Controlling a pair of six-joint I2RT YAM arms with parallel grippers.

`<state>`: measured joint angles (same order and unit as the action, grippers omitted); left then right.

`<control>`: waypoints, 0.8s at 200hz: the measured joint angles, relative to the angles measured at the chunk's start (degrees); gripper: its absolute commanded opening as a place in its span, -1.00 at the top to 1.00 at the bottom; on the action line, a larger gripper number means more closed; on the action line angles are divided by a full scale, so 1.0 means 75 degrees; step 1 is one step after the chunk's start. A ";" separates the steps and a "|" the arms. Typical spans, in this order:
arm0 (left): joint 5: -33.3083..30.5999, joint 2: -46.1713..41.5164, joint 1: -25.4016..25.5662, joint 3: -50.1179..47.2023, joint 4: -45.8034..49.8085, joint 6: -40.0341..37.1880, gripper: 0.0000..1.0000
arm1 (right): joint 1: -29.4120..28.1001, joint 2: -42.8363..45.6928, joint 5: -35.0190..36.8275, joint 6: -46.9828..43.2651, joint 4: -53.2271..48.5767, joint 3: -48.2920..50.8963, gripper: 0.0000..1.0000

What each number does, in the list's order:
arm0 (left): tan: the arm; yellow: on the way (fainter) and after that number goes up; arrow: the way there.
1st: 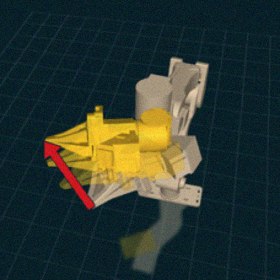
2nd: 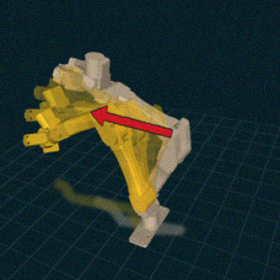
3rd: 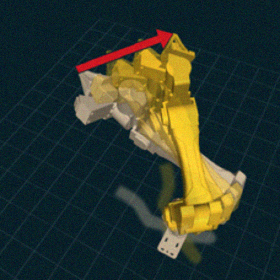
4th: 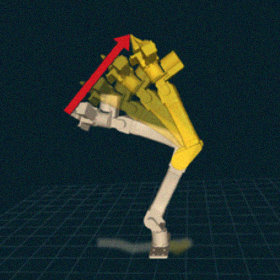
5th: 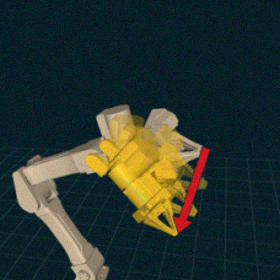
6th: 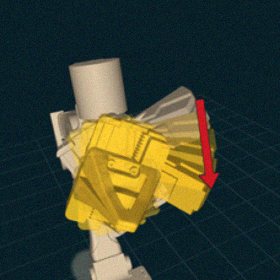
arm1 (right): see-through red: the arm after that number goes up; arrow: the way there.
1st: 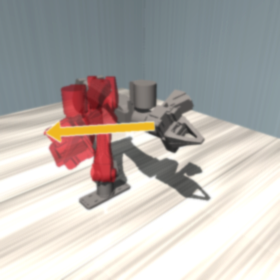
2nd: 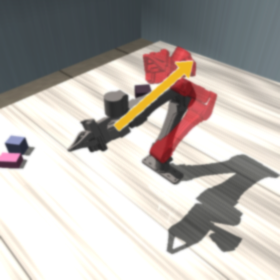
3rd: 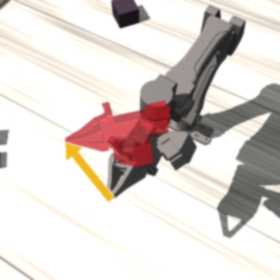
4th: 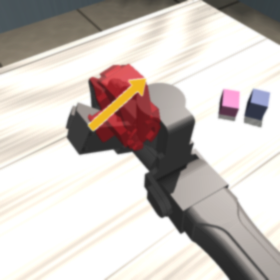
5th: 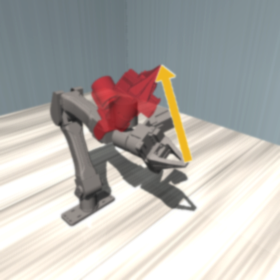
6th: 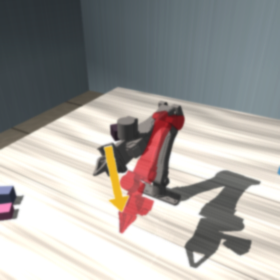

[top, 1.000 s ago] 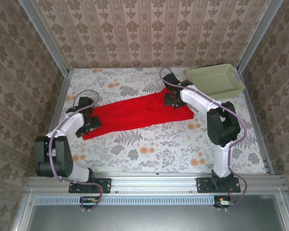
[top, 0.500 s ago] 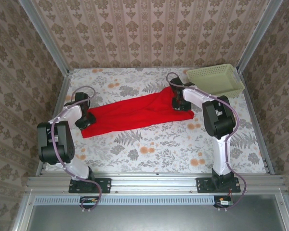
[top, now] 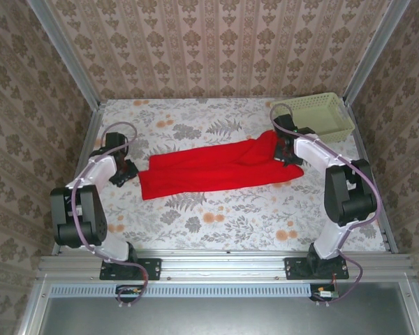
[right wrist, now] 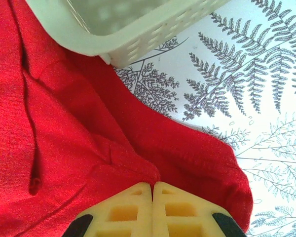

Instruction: Fold the inside-out t-shirt

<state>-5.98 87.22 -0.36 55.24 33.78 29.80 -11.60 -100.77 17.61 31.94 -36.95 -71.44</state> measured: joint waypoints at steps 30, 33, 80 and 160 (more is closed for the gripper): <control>-0.0067 -0.0772 0.0708 -0.0484 0.0012 0.0207 -0.13 | -0.0032 0.0000 0.0006 0.0012 0.0058 0.0160 0.52; -0.0064 -0.0857 0.0831 -0.0533 0.0044 0.0192 -0.16 | -0.0032 0.0000 0.0006 0.0012 0.0058 0.0166 0.47; -0.0309 -0.1282 0.2122 -0.1349 0.0233 0.0845 -0.27 | -0.0114 0.0338 0.0029 -0.0052 0.0079 0.0472 0.05; 0.0213 -0.0178 0.1670 -0.1486 -0.0189 0.0941 0.05 | 0.0026 0.0411 -0.0201 -0.0023 0.0102 0.0662 -0.08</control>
<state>-4.38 85.89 12.16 44.10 32.36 36.86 -11.40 -97.69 16.10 31.77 -36.18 -66.48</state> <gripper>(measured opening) 0.528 0.541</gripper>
